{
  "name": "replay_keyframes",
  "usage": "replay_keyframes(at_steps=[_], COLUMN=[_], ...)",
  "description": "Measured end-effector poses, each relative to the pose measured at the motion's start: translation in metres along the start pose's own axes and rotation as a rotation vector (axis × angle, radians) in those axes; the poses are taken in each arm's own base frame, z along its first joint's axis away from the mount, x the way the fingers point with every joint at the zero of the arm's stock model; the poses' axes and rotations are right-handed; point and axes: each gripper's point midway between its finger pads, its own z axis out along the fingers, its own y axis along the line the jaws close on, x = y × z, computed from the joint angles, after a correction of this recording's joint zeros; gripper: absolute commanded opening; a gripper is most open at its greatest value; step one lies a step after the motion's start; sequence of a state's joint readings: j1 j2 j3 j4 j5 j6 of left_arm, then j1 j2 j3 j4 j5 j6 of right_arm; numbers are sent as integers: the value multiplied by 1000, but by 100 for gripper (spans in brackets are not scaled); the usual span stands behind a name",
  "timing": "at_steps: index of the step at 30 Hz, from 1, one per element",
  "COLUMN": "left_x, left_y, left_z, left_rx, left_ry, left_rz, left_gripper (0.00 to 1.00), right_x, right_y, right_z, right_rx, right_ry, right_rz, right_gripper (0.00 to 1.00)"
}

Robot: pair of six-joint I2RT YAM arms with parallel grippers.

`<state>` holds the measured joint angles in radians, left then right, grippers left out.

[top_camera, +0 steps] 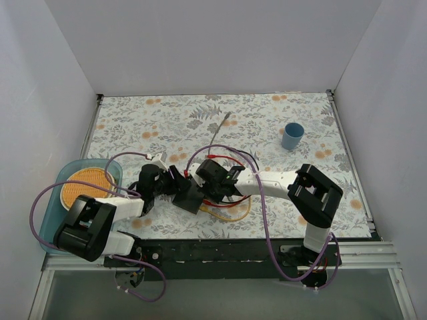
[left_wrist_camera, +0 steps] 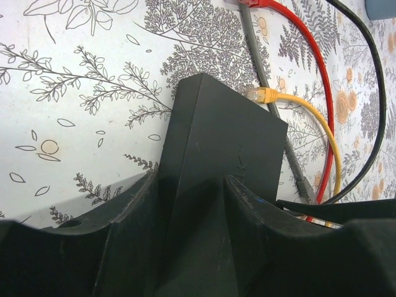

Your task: Insert the plug into the switch port

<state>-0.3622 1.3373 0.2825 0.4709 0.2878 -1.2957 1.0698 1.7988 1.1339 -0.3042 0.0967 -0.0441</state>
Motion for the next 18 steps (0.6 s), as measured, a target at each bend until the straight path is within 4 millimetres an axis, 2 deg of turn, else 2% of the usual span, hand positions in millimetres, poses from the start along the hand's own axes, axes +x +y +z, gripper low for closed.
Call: replay_keyframes(at_steps=[9,18], left_x=[0,0], left_y=[0,-1], left_z=[1,2], left_rx=[-15,-39], left_ry=[-19,-44], left_rz=[-12,-17], left_gripper=[42,35], right_x=[0,0], right_y=[2,1], right_z=[0,0], right_rx=[-8,-5], right_ry=[-1,-1], right_rz=[15,15], right_gripper=[1,1])
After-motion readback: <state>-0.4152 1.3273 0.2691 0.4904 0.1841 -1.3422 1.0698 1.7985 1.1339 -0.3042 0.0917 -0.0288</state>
